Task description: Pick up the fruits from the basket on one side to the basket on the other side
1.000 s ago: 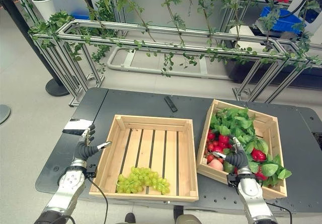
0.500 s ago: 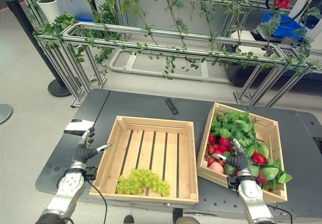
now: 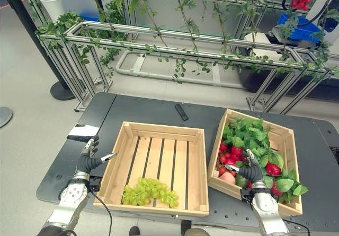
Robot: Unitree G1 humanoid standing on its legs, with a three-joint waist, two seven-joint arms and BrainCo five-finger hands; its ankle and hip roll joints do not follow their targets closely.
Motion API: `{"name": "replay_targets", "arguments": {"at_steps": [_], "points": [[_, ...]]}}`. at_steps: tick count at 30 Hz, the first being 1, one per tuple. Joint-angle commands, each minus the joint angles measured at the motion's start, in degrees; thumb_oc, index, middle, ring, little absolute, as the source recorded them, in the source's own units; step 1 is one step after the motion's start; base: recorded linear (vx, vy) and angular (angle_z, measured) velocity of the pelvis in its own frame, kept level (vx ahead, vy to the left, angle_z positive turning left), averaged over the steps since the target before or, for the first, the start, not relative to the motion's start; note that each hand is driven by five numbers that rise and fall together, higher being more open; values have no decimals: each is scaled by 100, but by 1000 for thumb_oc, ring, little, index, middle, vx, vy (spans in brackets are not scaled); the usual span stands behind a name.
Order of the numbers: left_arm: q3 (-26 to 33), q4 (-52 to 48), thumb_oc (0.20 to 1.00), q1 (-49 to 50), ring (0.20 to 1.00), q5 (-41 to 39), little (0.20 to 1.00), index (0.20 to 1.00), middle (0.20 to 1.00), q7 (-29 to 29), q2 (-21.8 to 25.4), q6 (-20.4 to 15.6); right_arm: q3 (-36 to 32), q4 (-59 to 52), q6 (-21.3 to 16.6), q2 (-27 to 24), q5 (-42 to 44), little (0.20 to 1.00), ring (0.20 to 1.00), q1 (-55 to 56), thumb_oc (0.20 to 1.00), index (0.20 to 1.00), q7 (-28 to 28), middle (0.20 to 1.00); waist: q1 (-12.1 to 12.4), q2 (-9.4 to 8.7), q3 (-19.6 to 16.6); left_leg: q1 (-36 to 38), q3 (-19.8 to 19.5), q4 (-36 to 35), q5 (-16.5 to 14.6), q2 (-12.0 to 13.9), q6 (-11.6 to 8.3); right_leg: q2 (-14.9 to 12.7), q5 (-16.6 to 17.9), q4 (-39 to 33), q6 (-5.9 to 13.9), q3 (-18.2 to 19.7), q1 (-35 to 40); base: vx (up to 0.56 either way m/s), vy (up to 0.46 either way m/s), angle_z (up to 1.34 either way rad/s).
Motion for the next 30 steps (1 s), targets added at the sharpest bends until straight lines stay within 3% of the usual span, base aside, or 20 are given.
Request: {"name": "replay_targets", "arguments": {"at_steps": [1, 8, 13, 14, 15, 19, 30], "points": [[105, -44, 1000, -420, 1000, -89, 1000, 1000, 1000, -37, 380, -272, 141, -341, -91, -486, -110, 1000, 1000, -573, 1000, 1000, 201, 1000, 146, -250, 244, -481, -203, 799, -346, 192, -61, -389, -501, 829, 536, 84, -324, -9, -41, 9], [77, -147, 1000, -661, 1000, -100, 1000, 1000, 1000, -61, 797, -317, 575, -851, -53, -1580, 236, 1000, 1000, -1279, 1000, 1000, 801, 1000, 283, -418, 635, -928, -454, 1039, -303, 213, -124, -331, -542, 1064, 497, -35, -654, -34, -41, 20], [163, -354, 1000, -502, 1000, -229, 1000, 1000, 1000, -187, 943, -370, 1133, -1094, 21, -2725, 358, 1000, 1000, -2036, 1000, 1000, 1352, 1000, 415, -534, 870, -1118, -575, 1078, -240, 244, -162, -291, -522, 1054, 474, -138, -754, -30, -32, 14], [163, -354, 1000, -502, 1000, -229, 1000, 1000, 1000, -187, 943, -370, 1133, -1094, 21, -2725, 358, 1000, 1000, -2036, 1000, 1000, 1352, 1000, 415, -534, 870, -1118, -575, 1078, -240, 244, -162, -291, -522, 1054, 474, -138, -754, -38, -15, 10], [203, -431, 1000, -417, 1000, -238, 1000, 1000, 1000, -244, 997, -373, 1461, -1188, 100, -3242, 306, 1000, 1000, -2449, 1000, 1000, 1571, 1000, 457, -575, 948, -1165, -594, 1047, -197, 263, -181, -279, -508, 1052, 472, -164, -809, -48, -7, 11], [320, -556, 1000, -262, 1000, -244, 1000, 1000, 1000, -314, 1094, -337, 2118, -1405, 325, -4077, 151, 1000, 1000, -3304, 1000, 1000, 1933, 1000, 552, -664, 1149, -1301, -661, 1012, -110, 306, -223, -257, -487, 1109, 463, -211, -974, -68, -15, 13], [386, -629, 1000, -552, 1000, -266, 1000, 1000, 1000, -228, 1260, -254, 3214, -1112, 609, -3976, 147, 1000, 1000, -5028, 1000, 1000, 1889, 1000, 692, -725, 1677, -1811, -842, 1038, 70, 306, -249, -260, -426, 1238, 448, -373, -1390, -50, -6, 10]]}}
